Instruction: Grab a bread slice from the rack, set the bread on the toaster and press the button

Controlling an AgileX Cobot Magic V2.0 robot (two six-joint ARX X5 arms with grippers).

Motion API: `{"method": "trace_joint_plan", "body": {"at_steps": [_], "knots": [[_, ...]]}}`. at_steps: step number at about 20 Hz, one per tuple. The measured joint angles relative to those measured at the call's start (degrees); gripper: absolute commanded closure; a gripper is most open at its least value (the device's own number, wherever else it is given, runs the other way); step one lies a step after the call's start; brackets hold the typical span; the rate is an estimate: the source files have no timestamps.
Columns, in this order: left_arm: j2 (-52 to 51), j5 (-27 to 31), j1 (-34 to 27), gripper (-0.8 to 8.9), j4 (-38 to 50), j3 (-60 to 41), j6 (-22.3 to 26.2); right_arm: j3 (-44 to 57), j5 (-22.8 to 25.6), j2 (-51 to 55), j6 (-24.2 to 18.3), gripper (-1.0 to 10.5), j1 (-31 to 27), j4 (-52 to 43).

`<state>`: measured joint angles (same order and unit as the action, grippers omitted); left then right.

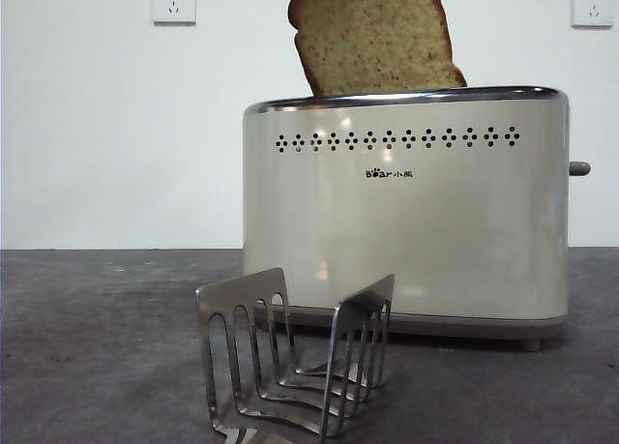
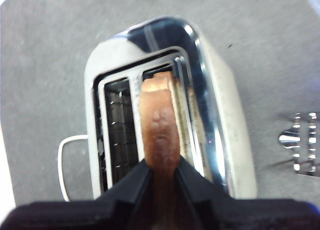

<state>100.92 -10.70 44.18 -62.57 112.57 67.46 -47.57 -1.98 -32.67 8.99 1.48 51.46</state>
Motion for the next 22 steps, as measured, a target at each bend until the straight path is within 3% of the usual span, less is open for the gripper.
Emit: {"method": "trace_joint_plan", "body": {"at_steps": [18,19,21,22], "knots": [[7.74,5.97,3.39,7.96,4.59,0.02,-1.07,0.00,-2.49,0.00,0.00,9.5,0.00,2.62],[7.74,6.67,3.54,7.34,4.92,0.02,-1.09,0.00,-2.49,0.00,-0.02,9.5,0.00,3.02],[7.74,7.61,3.87,4.80,4.90,0.02,-1.36,0.00,-2.51,0.00,-0.04,9.5,0.00,3.15],[7.74,7.56,4.00,4.15,4.76,0.02,-1.79,0.00,-2.51,0.00,-0.04,9.5,0.00,3.15]]}}
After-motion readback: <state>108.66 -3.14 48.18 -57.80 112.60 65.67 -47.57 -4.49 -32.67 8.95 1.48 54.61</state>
